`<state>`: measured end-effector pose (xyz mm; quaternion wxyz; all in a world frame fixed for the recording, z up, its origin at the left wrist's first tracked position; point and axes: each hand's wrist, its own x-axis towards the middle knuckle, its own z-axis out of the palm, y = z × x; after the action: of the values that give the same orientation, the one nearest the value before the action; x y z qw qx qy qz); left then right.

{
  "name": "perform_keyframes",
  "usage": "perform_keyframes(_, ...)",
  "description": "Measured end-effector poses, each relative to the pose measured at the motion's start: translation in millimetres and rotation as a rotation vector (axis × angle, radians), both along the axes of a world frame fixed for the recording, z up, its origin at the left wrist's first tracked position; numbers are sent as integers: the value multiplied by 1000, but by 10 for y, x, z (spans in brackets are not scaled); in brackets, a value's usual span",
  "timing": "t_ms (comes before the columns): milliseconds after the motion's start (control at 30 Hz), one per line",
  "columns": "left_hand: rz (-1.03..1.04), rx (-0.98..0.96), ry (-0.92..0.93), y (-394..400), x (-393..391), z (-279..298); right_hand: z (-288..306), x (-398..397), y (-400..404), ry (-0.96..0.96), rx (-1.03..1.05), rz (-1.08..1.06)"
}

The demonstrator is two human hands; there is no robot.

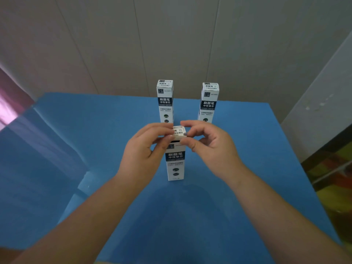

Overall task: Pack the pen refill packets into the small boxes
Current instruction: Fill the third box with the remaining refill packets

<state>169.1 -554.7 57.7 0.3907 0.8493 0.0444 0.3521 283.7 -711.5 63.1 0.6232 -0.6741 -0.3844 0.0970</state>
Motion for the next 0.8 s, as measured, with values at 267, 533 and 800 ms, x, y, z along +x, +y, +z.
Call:
perform_keyframes(267,-85,16,4,35,-72,-56,-35,19,9,-236,-75,93)
perform_keyframes(533,-152,-250,219,82,-118,-476,-277,29,6,-12,-152,132)
perform_keyframes(800,-120,-168,537,-44,276,-924,-839,118,-138,55,-330,7)
